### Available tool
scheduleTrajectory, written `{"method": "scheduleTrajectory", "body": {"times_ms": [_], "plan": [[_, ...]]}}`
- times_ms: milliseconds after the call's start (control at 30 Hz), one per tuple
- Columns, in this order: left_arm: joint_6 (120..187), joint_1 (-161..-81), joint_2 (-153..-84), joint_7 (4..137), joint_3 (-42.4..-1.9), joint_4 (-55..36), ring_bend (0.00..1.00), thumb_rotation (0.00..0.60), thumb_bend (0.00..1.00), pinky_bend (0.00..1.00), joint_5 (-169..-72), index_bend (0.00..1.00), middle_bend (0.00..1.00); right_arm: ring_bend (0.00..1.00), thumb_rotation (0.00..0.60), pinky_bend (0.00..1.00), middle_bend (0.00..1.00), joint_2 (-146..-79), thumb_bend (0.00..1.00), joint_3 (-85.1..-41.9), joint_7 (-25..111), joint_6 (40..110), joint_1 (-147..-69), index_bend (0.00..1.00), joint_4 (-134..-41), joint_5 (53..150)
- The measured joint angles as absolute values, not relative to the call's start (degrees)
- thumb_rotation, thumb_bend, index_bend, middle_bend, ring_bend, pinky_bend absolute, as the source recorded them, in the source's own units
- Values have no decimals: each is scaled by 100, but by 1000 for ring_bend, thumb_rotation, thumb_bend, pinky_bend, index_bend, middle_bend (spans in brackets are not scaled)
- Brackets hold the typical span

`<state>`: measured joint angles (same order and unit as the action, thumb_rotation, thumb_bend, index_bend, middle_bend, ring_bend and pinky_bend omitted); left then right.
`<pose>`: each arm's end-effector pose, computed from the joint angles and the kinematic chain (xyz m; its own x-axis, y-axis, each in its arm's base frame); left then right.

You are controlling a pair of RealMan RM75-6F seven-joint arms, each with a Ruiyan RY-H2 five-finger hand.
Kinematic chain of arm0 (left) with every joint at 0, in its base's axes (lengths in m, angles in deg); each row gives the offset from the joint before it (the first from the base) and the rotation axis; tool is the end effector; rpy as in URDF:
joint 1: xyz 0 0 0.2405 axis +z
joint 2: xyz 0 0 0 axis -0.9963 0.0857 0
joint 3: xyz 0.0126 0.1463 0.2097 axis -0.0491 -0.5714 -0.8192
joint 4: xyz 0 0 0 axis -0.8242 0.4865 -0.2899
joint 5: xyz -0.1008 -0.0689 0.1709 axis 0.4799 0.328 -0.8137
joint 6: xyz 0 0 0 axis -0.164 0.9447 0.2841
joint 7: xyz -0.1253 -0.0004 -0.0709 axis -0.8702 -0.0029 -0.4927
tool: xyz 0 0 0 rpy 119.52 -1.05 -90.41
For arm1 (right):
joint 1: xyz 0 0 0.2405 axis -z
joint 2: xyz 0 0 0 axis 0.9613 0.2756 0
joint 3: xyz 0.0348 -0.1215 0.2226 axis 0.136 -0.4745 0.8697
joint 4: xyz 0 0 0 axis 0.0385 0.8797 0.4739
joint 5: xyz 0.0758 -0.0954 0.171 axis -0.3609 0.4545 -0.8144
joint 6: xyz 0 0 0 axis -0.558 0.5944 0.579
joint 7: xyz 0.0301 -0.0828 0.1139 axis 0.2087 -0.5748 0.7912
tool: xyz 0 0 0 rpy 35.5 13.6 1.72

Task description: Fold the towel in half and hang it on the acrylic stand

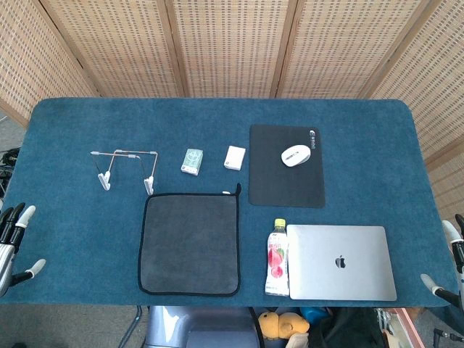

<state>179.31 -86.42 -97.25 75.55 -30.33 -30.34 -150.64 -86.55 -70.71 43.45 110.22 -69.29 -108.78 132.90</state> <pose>-0.3065 0.1512 0.1679 0.5044 -0.0205 0.8632 0.8621 -0.0450 -0.5048 -0.3003 -0.1274 0.2162 0.4263 0.1714 0.8882 -0.9012 -0.0043 0.4334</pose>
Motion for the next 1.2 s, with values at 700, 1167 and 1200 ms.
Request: {"method": "scheduleTrajectory", "body": {"times_ms": [700, 1167, 1200], "plan": [[17266, -9933, -10388, 6284, -3132, -939, 0, 600, 197, 0, -16498, 2, 0, 0, 600, 0, 0, -8645, 0, -6958, 4108, 10713, -7030, 0, -11059, 12882], [17156, -11192, -12208, 4676, -3433, 2166, 0, 600, 240, 0, -17173, 259, 0, 0, 600, 0, 0, -8655, 0, -6770, 4068, 10226, -7220, 0, -11051, 12271], [17144, -11236, -12299, 4655, -3464, 2278, 0, 600, 242, 0, -17178, 265, 0, 0, 600, 0, 0, -8657, 0, -6764, 4067, 10210, -7230, 0, -11046, 12255]]}}
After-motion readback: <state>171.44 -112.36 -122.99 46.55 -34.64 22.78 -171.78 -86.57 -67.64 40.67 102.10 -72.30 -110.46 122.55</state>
